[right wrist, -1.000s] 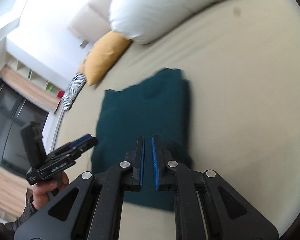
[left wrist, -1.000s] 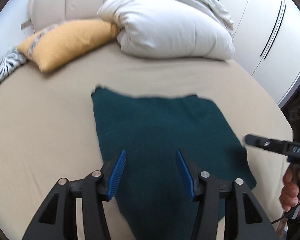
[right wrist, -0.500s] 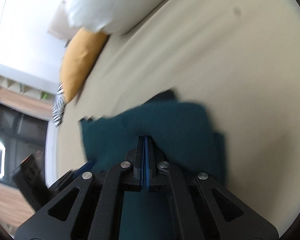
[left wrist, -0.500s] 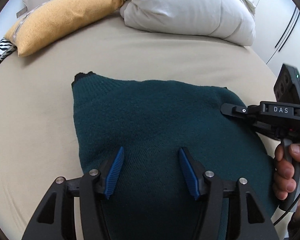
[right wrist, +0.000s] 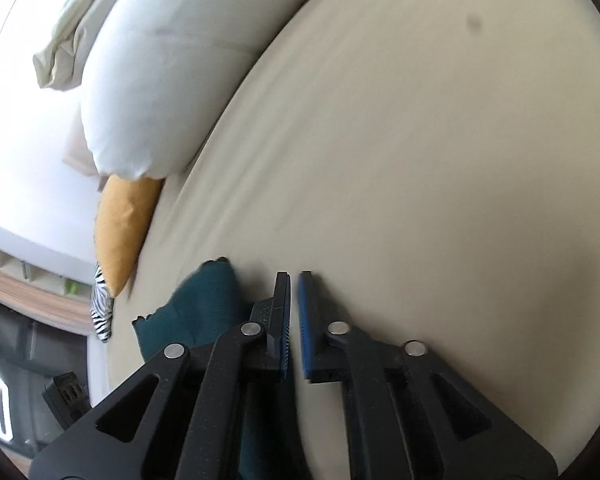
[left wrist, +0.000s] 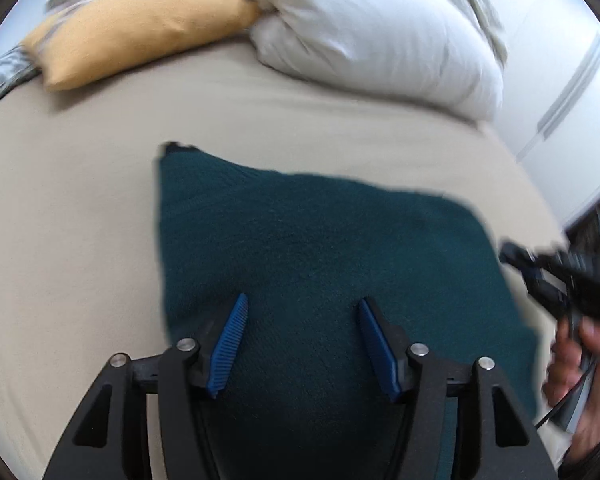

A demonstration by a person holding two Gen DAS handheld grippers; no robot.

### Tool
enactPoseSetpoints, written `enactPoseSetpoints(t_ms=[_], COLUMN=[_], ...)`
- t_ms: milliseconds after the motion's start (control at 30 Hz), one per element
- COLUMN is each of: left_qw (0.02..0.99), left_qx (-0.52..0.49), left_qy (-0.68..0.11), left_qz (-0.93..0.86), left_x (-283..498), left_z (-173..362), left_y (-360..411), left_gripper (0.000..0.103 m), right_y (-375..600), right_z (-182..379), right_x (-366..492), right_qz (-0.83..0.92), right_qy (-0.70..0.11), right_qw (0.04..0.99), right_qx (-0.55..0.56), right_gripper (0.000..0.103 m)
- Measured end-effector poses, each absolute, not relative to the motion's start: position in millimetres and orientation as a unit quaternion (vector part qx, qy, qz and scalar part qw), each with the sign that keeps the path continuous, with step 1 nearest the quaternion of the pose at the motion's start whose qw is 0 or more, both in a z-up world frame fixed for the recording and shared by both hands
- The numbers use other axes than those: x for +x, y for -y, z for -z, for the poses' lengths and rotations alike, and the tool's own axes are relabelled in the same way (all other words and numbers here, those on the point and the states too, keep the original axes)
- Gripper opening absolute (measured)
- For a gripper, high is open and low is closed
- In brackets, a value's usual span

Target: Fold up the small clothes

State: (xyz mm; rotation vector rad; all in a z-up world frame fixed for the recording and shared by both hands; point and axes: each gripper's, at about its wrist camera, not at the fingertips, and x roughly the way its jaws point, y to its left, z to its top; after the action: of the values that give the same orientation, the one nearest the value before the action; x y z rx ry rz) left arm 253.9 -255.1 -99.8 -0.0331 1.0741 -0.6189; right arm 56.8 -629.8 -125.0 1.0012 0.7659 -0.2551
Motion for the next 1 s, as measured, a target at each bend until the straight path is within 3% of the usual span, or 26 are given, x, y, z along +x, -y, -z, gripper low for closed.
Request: enactPoseSetpoints(t_ms=[33, 133, 267, 367, 467, 567, 633, 667, 700, 767, 867, 1000], left_qw=[0.819, 0.838, 0.831, 0.843, 0.837, 0.836, 0.837, 0.843, 0.847, 0.844, 0.823, 0.796], left_qx=[-0.017, -0.032, 0.014, 0.055, 0.054, 0.038, 0.002, -0.014, -0.023, -0.047, -0.083, -0.097], left_qy=[-0.499, -0.468, -0.477, -0.46, -0.47, -0.476, -0.475, -0.468, -0.465, -0.473, -0.5, -0.526], left_qz=[0.283, 0.279, 0.286, 0.272, 0.276, 0.271, 0.272, 0.265, 0.258, 0.249, 0.257, 0.282], left_x=[249, 209, 153, 138, 141, 142, 136, 137, 139, 152, 174, 193], left_z=[92, 64, 87, 97, 95, 90, 83, 80, 79, 81, 87, 98], left_y=[251, 234, 244, 250, 247, 235, 213, 201, 194, 181, 177, 198], left_gripper=[0.05, 0.05, 0.05, 0.051, 0.051, 0.052, 0.06, 0.062, 0.066, 0.068, 0.069, 0.077], right_y=[628, 599, 536, 520, 533, 544, 547, 546, 546, 555, 571, 583], right_z=[113, 74, 73, 115, 134, 126, 109, 95, 86, 67, 51, 63], right_x=[44, 14, -4, -9, -34, -54, -67, -71, -74, -86, -75, -23], right_qz=[0.11, 0.021, -0.075, -0.036, -0.049, -0.029, -0.014, 0.007, 0.018, 0.029, 0.018, -0.02], right_qy=[-0.347, -0.324, -0.363, -0.423, -0.389, -0.389, -0.391, -0.394, -0.391, -0.368, -0.356, -0.383], right_qw=[0.808, 0.834, 0.829, 0.809, 0.81, 0.813, 0.825, 0.837, 0.847, 0.868, 0.875, 0.846], right_qx=[0.464, 0.446, 0.419, 0.407, 0.435, 0.433, 0.409, 0.38, 0.36, 0.333, 0.327, 0.37], right_gripper=[0.009, 0.015, 0.023, 0.021, 0.009, 0.012, 0.021, 0.036, 0.059, 0.085, 0.086, 0.083])
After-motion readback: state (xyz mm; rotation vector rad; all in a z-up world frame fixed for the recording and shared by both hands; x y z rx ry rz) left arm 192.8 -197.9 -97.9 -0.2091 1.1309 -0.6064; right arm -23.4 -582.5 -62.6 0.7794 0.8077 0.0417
